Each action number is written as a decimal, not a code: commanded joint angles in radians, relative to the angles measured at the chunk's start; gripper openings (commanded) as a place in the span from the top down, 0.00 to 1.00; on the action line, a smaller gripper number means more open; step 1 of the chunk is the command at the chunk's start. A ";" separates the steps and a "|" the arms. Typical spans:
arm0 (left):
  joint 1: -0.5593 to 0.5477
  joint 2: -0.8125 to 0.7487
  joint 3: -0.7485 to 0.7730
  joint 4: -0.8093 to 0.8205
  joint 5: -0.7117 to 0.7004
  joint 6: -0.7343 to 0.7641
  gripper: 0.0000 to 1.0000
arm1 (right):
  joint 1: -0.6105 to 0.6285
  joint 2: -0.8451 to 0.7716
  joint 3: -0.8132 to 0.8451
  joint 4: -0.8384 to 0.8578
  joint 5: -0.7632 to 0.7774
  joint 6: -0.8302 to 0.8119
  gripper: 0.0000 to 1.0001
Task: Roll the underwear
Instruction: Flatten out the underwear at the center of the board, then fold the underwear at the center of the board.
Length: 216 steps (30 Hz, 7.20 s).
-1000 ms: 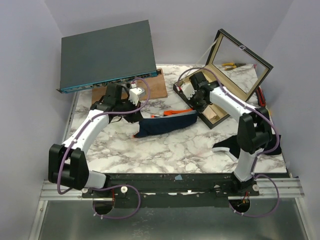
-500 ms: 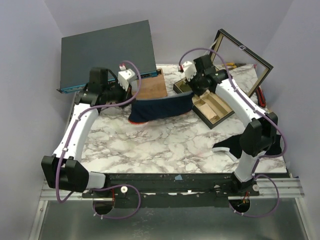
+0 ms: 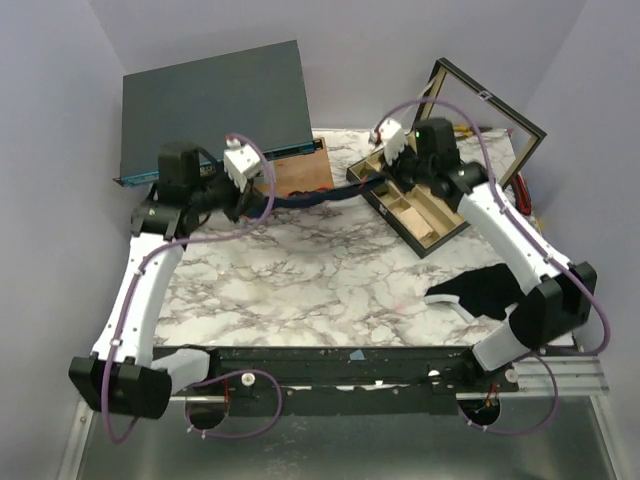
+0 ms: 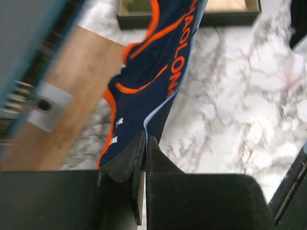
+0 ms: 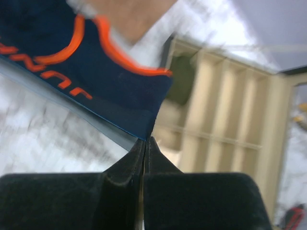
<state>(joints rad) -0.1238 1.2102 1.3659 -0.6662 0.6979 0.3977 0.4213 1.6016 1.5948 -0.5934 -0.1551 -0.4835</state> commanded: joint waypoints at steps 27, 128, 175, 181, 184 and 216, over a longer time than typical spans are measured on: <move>-0.694 -0.291 -0.739 -0.026 -0.377 0.128 0.41 | 0.027 -0.542 -0.866 0.009 -0.134 -0.209 0.41; -0.149 0.422 -0.302 -0.355 -0.314 0.298 0.47 | 0.936 0.224 -0.459 0.329 0.066 0.081 0.99; -0.473 -0.102 -0.711 0.218 -0.340 0.355 0.20 | 0.299 -0.036 -0.648 0.225 -0.428 0.146 0.99; -0.473 -0.167 -0.709 0.185 -0.297 0.332 0.20 | 0.289 -0.001 -0.629 0.213 -0.428 0.147 0.99; -0.472 -0.200 -0.725 0.171 -0.289 0.332 0.20 | 0.284 0.009 -0.622 0.210 -0.434 0.151 0.99; -0.651 -0.190 -0.893 0.426 -0.610 0.427 0.31 | 0.204 0.112 -0.542 0.145 -0.524 0.158 0.99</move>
<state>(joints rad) -0.7582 1.0172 0.4931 -0.3130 0.1616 0.8017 0.6327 1.6993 1.0267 -0.4160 -0.6418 -0.3294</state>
